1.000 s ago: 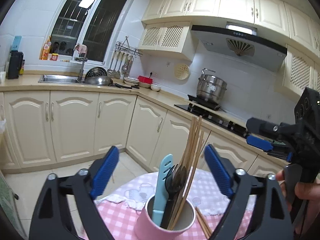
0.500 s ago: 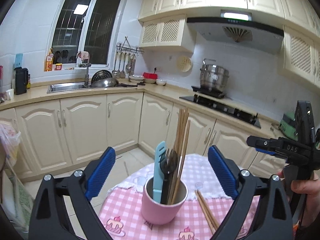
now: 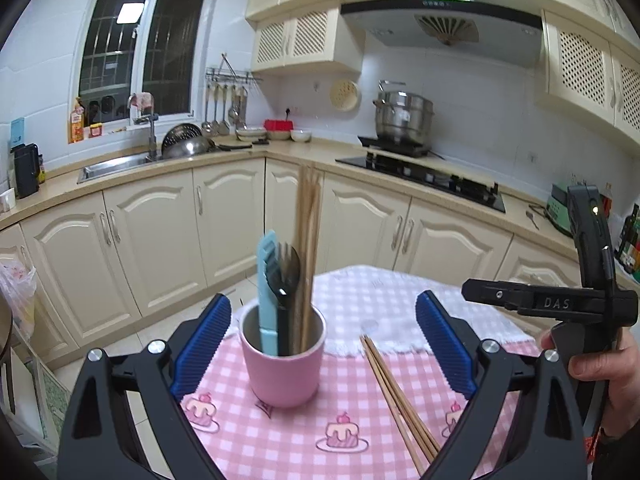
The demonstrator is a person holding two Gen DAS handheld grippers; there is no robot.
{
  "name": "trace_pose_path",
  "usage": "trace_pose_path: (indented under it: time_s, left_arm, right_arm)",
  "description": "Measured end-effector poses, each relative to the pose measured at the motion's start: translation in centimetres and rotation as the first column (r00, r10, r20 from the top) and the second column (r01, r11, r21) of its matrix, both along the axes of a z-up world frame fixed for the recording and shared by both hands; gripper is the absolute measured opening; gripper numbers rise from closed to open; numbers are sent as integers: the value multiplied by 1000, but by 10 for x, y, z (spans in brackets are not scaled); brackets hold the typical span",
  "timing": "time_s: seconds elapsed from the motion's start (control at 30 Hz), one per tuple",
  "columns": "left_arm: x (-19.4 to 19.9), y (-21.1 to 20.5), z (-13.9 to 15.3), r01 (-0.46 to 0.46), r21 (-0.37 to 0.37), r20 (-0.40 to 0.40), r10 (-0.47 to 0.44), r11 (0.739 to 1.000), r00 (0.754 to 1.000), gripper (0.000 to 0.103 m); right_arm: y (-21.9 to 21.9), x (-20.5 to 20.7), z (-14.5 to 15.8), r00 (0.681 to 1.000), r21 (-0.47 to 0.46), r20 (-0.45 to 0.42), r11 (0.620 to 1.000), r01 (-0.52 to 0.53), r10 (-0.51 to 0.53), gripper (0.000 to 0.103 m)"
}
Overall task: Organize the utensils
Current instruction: 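Move both open tools back down to the remaining chopsticks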
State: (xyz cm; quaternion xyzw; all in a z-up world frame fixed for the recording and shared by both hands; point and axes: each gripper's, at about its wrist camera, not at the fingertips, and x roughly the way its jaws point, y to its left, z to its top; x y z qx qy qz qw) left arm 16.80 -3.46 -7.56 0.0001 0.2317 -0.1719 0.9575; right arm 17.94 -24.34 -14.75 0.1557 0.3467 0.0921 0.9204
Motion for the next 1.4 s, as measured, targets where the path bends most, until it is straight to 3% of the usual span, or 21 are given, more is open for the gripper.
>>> trace_pose_path:
  time_s: [0.33,0.63,0.97,1.4]
  left_arm:
    - [-2,-14,-26,20,44,-82,-16,999,997,92]
    - [2,-18,-67,8,86,-225,11,996,974,92]
    - [3,-21,-97,14,113,-306,21,993,952,92]
    - [5,-30,-113,40,132,-359,10,990,933,92]
  right_arm:
    - [2,-5,-31,992,-68,-122,996,-52,44,97]
    - [26,-11,-84,947,-214,-302,960,-178,109,97]
    - [38,-15,-110,921,-270,-369,935,-231,121,97]
    - [57,-8,-128,900,-369,-418,882,-292,123,97]
